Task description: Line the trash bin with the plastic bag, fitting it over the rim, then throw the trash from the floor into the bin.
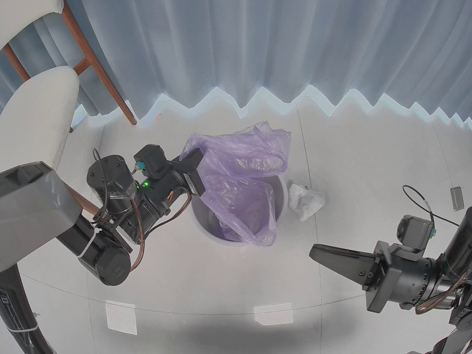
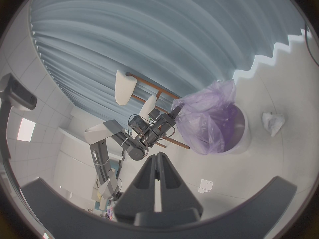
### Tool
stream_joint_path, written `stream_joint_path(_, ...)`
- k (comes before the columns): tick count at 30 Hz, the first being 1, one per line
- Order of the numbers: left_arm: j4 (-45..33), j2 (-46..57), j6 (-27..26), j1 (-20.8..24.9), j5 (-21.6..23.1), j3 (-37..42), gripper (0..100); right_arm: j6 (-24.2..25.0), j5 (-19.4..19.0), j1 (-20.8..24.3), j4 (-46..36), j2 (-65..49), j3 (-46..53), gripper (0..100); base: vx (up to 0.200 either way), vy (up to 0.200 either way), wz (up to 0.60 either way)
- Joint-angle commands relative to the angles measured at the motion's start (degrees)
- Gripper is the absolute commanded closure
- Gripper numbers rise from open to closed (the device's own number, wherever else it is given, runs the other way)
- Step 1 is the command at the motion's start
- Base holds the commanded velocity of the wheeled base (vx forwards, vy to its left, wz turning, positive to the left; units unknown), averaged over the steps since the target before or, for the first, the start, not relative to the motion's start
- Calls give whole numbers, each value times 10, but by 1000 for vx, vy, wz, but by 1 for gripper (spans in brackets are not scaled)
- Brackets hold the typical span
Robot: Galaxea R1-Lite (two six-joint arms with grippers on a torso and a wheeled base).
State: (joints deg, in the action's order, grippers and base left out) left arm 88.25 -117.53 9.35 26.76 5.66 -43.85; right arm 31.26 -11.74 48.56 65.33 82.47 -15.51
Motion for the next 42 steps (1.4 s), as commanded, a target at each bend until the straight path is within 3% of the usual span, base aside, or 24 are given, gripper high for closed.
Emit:
stream_joint_path(1,1,-13,1,6,0,5,100,-8,-4,-10,-7,-56,7,100,0,0,0)
stream_joint_path(13,1,11,1,12,-2,3,100,1,-14,-8,-9,-107,14,100,0,0,0)
stream_joint_path(19,0,28,1,13,3,37,100,36,-59,-8,-10,-137,14,100,0,0,0)
stream_joint_path(32,0,24,4,35,-15,31,100,53,-61,-9,-10,-131,13,100,92,0,0)
stream_joint_path(42,1,19,1,16,-21,41,100,49,-61,-9,-10,-127,15,100,0,0,0)
